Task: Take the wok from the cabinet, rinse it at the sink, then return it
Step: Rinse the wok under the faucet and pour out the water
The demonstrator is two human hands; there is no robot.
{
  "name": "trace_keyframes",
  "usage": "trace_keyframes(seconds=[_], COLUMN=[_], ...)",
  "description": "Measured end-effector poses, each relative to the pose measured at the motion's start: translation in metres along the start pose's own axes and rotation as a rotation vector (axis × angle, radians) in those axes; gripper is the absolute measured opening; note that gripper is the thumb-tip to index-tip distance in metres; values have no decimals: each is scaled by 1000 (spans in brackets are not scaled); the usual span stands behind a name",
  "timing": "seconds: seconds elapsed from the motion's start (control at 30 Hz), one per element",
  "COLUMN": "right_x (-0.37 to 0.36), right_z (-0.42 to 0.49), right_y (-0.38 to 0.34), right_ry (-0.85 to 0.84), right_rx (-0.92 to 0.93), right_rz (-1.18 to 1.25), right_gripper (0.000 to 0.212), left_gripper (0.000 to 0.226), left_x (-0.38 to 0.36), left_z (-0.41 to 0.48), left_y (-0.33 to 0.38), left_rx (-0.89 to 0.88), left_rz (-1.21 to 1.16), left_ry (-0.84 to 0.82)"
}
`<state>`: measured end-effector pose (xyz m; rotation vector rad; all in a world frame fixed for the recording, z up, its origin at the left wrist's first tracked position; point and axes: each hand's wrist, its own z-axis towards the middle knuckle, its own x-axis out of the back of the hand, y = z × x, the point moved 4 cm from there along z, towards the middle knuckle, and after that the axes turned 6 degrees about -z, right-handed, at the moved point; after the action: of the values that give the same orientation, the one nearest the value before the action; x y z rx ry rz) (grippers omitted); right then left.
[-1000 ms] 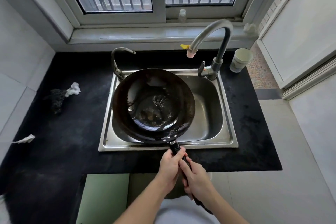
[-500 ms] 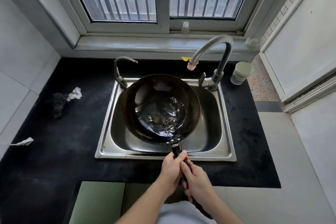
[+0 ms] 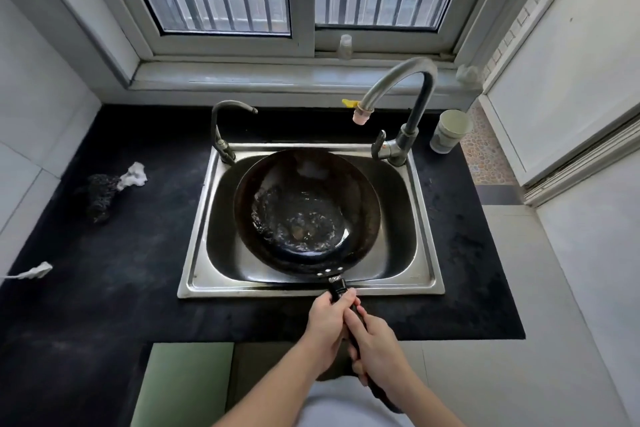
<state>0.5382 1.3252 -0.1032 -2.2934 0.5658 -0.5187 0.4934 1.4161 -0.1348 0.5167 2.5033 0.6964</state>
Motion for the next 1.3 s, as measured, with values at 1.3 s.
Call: trace_keyframes(seconds=[1.3], right_x=[77], right_z=[13], right_y=[-11], right_ry=[45], right_rx=[280], right_rz=[-641], right_gripper=[45], left_gripper=[7], left_x=[-66], left_z=[-1], left_y=[3], left_rx=[-190], left_rz=[-334], left_ry=[154])
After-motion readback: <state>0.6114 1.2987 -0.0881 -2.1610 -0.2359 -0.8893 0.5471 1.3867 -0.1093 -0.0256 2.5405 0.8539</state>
